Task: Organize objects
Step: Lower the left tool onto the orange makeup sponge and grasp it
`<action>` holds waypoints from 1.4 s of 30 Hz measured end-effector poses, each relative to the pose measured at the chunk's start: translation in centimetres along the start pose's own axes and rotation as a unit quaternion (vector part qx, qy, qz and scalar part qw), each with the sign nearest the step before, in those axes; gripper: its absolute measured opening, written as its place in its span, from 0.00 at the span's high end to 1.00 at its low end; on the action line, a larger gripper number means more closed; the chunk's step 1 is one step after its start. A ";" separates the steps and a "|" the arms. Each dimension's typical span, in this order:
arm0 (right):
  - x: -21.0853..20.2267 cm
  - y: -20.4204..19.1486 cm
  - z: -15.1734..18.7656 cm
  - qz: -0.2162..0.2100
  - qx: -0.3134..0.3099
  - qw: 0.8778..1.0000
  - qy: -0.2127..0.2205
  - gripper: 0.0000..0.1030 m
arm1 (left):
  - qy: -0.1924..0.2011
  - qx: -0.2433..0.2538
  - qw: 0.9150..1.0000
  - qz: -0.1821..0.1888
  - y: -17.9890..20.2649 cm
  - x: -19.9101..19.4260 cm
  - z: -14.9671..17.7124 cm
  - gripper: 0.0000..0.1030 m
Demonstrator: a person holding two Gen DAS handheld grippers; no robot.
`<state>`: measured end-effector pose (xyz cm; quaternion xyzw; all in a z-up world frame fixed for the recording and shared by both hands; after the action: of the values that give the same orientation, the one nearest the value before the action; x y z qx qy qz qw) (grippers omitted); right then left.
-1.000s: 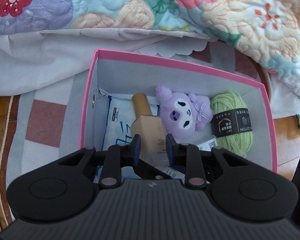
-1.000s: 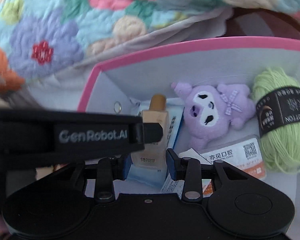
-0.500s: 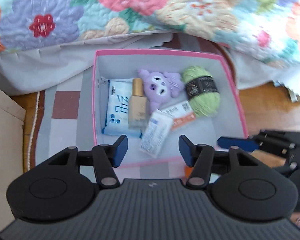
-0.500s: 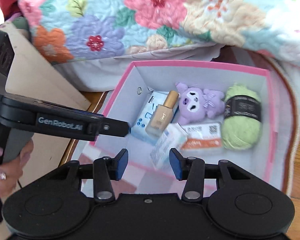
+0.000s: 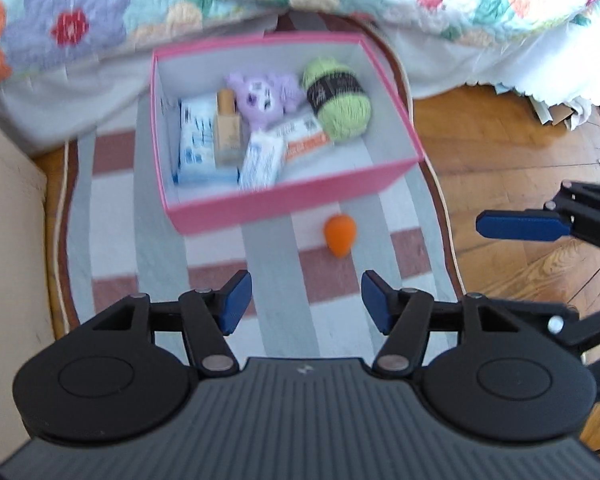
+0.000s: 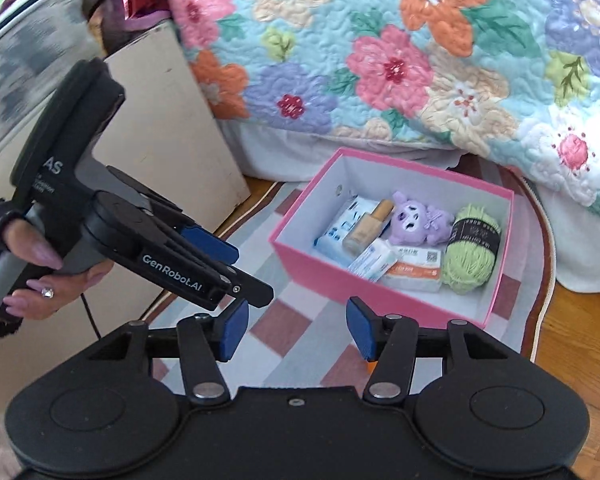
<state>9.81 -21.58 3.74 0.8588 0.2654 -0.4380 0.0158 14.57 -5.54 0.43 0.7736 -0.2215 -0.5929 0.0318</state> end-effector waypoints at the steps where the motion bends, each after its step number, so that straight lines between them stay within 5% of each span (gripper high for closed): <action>1: 0.0 -0.1 0.8 -0.001 -0.002 1.000 0.001 0.41 | -0.004 -0.008 1.000 0.001 -0.1 0.4 0.5 0.42; 6: 1.4 1.2 5.0 -0.005 0.019 1.000 0.003 0.36 | -0.020 0.001 1.000 0.005 0.4 2.9 2.1 0.42; 12: 5.7 3.3 7.6 0.027 0.008 1.000 -0.007 0.36 | 0.013 -0.008 1.000 0.019 0.2 7.1 3.0 0.42; 21: 13.0 6.0 8.9 0.067 -0.027 0.997 -0.023 0.36 | 0.055 -0.034 0.997 0.031 -0.6 13.2 2.2 0.44; 24: 14.8 6.7 9.3 0.082 -0.020 0.996 -0.024 0.36 | 0.056 -0.038 0.996 0.061 -0.3 14.9 1.9 0.44; 32: 18.2 7.1 10.5 0.117 -0.017 0.993 -0.004 0.36 | 0.092 -0.039 0.995 0.030 -0.2 18.4 1.2 0.47; 34: 18.9 7.4 10.9 0.130 -0.021 0.991 -0.008 0.36 | 0.100 -0.051 0.993 0.047 -0.4 18.5 0.9 0.47; 37: 18.9 7.7 11.1 0.128 -0.022 0.991 -0.004 0.36 | 0.094 -0.038 0.993 0.056 0.1 18.7 0.9 0.59; 39: 18.8 7.7 11.1 0.120 -0.016 0.993 -0.004 0.44 | 0.093 -0.022 0.993 0.067 0.7 18.7 1.2 0.76; 42: 18.6 7.1 11.1 0.111 -0.029 0.993 -0.009 0.56 | 0.088 -0.004 0.994 0.061 1.7 18.7 1.5 0.78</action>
<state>13.71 -22.32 -18.68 0.8782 0.1811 -0.4333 0.0910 16.42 -13.87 -16.35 0.8073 -0.2623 -0.5207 0.0909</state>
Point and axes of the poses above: each gripper's, at about its wrist camera, not at the fingertips, and x roughly the way its jaws point, y to its right, z to its underside, the point moved 3 cm from there along x, roughly the way its jaws point, and after that the axes turned 4 degrees about z, right-handed, at the moved point
